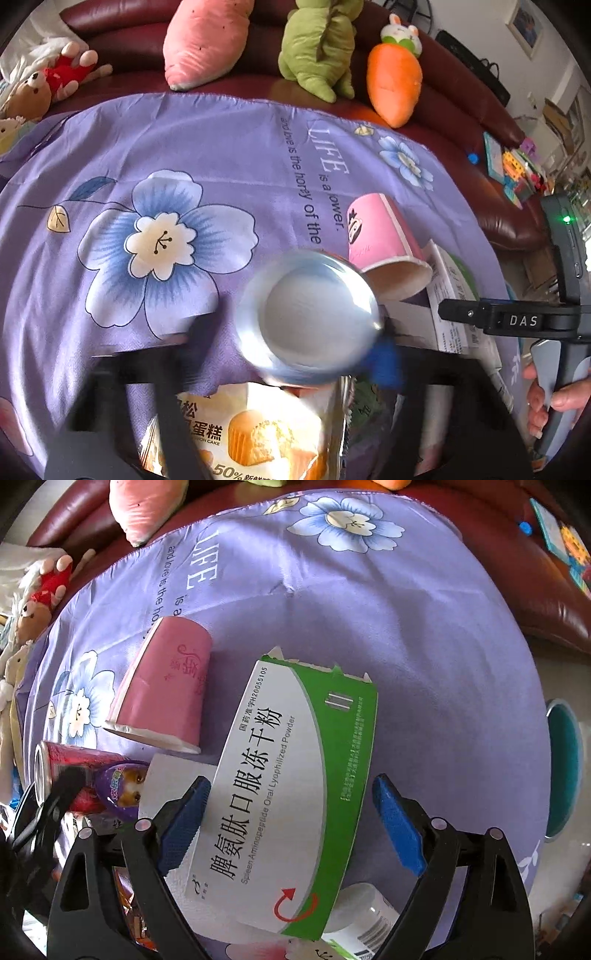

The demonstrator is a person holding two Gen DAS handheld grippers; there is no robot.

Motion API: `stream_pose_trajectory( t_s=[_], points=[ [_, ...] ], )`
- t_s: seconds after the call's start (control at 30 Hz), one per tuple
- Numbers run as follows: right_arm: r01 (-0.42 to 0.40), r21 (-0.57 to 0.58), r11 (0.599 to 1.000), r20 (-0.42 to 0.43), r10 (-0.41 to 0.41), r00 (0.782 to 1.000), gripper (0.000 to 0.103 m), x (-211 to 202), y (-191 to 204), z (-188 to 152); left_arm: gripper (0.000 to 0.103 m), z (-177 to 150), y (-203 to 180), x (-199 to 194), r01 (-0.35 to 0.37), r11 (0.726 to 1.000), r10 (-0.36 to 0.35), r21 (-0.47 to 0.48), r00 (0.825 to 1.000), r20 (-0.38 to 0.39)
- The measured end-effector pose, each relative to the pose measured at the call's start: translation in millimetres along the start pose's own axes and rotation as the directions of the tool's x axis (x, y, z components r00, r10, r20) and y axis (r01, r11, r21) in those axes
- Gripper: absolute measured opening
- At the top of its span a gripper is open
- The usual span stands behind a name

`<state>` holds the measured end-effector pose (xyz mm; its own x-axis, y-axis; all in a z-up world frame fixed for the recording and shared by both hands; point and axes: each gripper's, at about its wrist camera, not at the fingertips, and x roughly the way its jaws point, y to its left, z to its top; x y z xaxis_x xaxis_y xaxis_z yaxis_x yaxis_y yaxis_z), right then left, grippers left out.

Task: Collect trash
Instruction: 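Grasp the red can with the left gripper while the right gripper grasps the white medicine box, then carry the can and box over the teal bucket and open both grippers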

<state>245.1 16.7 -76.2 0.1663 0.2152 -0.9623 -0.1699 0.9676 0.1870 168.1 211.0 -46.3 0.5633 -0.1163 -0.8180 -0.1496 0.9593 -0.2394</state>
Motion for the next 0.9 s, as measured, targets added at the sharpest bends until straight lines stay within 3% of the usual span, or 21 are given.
stream_pose_trajectory(
  t_s=[0.2, 0.5, 0.67, 0.9],
  points=[
    [-0.039, -0.020, 0.999, 0.061, 0.041, 0.997, 0.077, -11.4, -0.8, -5.9, 0.051, 0.0, 0.6, -11.4, -0.034, 0.999, 0.034, -0.004, 0.999, 0.036],
    [-0.138, -0.012, 0.990, 0.138, 0.139, 0.981, 0.077, -58.1, -14.2, -14.3, 0.051, 16.3, 1.9, -65.5, 0.007, 0.999, 0.001, -0.051, 0.989, 0.146],
    [-0.166, 0.003, 0.986, 0.176, 0.163, 0.971, 0.077, -80.2, -28.2, -22.8, 0.051, 13.7, -19.4, -81.4, 0.053, 0.998, -0.049, -0.023, 0.987, 0.152],
    [-0.197, 0.066, 0.978, 0.238, 0.176, 0.955, 0.077, -110.1, -78.4, -44.3, 0.051, 2.5, -74.5, -86.6, 0.085, 0.994, -0.093, 0.063, 0.987, 0.134]
  ],
)
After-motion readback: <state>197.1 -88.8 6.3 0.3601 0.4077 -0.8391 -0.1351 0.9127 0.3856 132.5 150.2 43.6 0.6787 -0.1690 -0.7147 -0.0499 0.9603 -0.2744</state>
